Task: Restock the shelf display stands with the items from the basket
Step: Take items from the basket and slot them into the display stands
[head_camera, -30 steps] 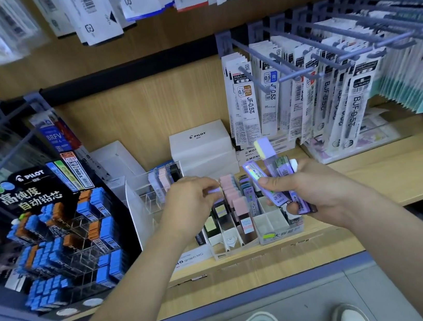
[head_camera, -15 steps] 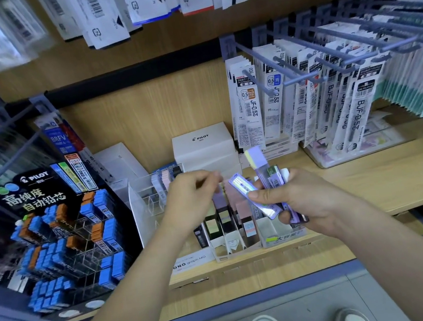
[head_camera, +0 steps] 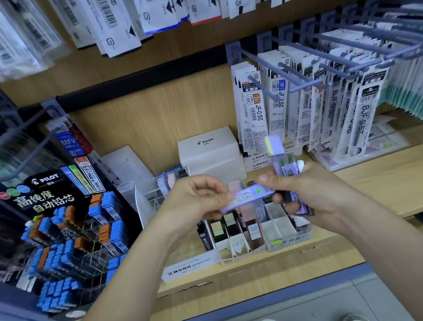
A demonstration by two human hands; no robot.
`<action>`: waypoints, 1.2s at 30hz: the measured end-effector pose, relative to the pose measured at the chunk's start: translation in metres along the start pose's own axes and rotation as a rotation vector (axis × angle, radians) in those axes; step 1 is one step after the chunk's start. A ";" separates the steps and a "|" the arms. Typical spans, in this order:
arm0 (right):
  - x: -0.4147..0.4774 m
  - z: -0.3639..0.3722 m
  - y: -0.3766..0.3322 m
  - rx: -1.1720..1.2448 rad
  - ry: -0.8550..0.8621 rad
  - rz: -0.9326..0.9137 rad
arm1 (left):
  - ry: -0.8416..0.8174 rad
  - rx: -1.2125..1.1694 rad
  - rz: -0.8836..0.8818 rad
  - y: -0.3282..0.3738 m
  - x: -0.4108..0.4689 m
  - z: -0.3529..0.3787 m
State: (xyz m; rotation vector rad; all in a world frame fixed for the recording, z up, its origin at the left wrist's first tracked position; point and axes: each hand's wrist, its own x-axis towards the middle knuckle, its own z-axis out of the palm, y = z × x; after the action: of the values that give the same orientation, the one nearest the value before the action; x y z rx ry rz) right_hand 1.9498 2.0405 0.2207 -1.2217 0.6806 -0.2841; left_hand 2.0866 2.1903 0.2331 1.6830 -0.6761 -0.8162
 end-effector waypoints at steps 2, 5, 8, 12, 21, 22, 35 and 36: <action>0.001 0.007 0.002 0.010 0.031 -0.026 | -0.112 0.149 -0.015 0.003 -0.010 -0.001; -0.003 0.025 0.007 -0.018 -0.029 -0.043 | -0.181 0.191 0.005 0.004 -0.025 0.002; -0.005 0.042 0.008 -0.014 -0.088 -0.018 | -0.157 0.168 0.081 0.004 -0.030 0.003; 0.000 0.037 -0.007 0.112 0.025 0.057 | 0.118 0.124 0.156 0.003 -0.029 -0.016; -0.005 0.001 -0.023 0.028 0.196 0.010 | 0.288 -0.014 0.230 0.014 0.000 -0.001; -0.005 -0.001 -0.023 0.028 0.196 0.006 | 0.270 -0.002 0.237 0.017 0.007 0.007; -0.008 -0.027 -0.023 -0.048 0.197 -0.087 | 0.206 0.659 0.212 -0.016 0.066 0.055; -0.008 -0.028 -0.023 -0.054 0.186 -0.087 | 0.198 0.695 0.215 -0.020 0.067 0.056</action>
State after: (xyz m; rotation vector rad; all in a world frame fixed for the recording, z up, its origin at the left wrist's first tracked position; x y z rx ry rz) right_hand 1.9295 2.0155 0.2396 -1.2884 0.8012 -0.4587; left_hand 2.0833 2.1105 0.1926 2.2181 -1.0559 -0.2554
